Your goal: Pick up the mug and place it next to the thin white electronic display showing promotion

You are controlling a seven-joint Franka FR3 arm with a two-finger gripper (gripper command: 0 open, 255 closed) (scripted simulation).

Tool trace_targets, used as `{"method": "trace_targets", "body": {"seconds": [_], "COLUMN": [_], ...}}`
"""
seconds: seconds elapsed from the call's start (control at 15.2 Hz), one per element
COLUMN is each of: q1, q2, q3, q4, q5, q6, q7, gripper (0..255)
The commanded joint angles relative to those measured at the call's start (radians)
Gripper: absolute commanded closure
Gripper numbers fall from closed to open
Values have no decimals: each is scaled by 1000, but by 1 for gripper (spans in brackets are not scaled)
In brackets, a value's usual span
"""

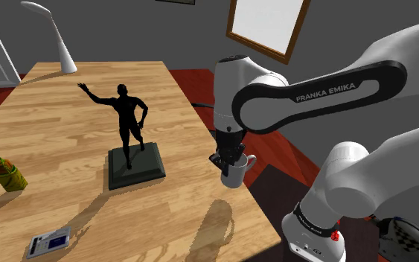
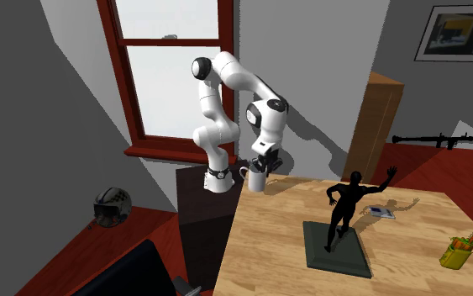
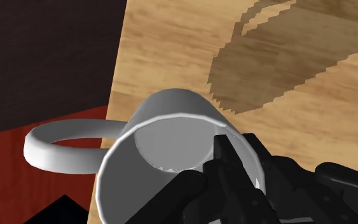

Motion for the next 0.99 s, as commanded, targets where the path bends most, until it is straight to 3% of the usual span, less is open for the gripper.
{"method": "trace_targets", "body": {"seconds": [0.0,0.92], "q1": [0,-6], "q2": [-11,-62], "q3": [-4,-37], "q4": [19,173], "q5": [-3,-27], "q6": [-31,-235], "q7": [2,15], "gripper": [255,255]}}
